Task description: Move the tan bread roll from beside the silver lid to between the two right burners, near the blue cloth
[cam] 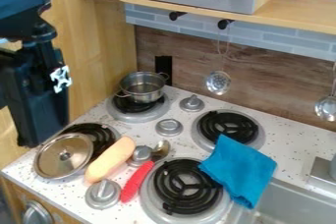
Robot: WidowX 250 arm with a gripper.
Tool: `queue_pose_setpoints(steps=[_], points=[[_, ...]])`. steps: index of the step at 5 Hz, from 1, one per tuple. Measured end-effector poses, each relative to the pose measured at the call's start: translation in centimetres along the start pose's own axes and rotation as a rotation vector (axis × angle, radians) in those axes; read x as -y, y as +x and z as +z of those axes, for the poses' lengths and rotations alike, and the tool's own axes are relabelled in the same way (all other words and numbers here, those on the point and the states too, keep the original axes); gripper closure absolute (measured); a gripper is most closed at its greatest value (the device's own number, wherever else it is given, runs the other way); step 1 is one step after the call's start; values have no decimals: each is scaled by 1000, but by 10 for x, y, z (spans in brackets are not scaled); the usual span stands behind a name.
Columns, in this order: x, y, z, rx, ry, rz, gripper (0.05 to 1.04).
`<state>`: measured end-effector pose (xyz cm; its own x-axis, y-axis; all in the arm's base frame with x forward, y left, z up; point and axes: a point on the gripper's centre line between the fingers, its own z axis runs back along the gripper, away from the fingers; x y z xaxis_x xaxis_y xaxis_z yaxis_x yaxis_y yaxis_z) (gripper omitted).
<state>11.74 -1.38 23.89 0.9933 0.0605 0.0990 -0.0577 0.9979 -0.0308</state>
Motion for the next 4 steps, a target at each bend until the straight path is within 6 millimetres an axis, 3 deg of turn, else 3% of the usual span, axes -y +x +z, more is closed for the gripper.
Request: queue_pose_setpoints(steps=[1,2,4], points=[[0,0,-3,-5,1,-3,85],[-10,49,-46,-36,-12,-50,85],[-40,103,-105,-66,27,-63,85]])
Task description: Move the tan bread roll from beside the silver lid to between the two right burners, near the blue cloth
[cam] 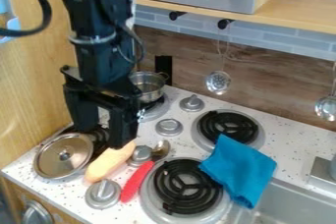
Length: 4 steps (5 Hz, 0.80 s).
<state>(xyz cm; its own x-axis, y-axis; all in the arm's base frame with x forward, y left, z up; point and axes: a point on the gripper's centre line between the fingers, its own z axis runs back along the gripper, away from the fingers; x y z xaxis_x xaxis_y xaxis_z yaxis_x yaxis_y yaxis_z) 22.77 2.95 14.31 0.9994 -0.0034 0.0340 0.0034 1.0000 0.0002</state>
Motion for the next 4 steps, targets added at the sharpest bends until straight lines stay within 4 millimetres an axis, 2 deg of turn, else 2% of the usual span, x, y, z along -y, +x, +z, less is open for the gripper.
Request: queue_pose_setpoints(steps=[1,3,4], points=[[-21,25,-31,-4,24,18,85],[-50,61,-61,36,100,29,85],[-73,54,-67,27,162,61,85]])
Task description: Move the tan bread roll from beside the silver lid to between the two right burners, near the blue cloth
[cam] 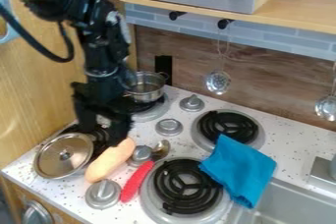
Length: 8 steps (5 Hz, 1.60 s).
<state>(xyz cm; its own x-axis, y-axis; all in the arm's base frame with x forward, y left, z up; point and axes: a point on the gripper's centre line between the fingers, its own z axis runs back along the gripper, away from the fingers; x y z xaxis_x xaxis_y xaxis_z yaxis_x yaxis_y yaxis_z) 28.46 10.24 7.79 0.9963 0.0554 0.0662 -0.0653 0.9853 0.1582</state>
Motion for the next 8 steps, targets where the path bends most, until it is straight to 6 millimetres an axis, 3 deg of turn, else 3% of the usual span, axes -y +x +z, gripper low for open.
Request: queue_pose_setpoints(steps=[1,2,4,8], points=[[-4,7,-31,-51,37,66,85],[-14,9,-32,-39,99,98,85],[-4,46,-67,-87,101,137,85],[3,57,-77,-85,88,129,85]])
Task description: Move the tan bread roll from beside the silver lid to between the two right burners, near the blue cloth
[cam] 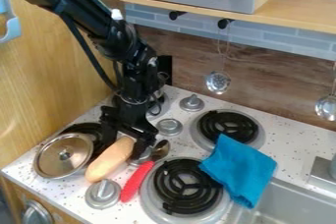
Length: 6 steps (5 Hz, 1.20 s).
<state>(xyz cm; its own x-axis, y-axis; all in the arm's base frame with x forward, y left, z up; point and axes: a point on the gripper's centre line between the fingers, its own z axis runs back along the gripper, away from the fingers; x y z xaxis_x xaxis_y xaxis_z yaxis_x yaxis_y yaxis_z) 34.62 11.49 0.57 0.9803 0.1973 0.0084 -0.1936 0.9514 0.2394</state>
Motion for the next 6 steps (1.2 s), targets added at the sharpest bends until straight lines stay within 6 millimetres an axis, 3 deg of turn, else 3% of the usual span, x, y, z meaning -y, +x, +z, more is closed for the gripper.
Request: queue_pose_setpoints(steps=[2,3,4,5,6], points=[[-1,-4,-7,-7,39,-6,127],[-4,-11,-13,-33,64,-17,318],[-5,-17,-15,-41,73,-31,367],[-5,-26,-12,-45,69,-33,367],[-1,-27,6,-40,15,-15,367]])
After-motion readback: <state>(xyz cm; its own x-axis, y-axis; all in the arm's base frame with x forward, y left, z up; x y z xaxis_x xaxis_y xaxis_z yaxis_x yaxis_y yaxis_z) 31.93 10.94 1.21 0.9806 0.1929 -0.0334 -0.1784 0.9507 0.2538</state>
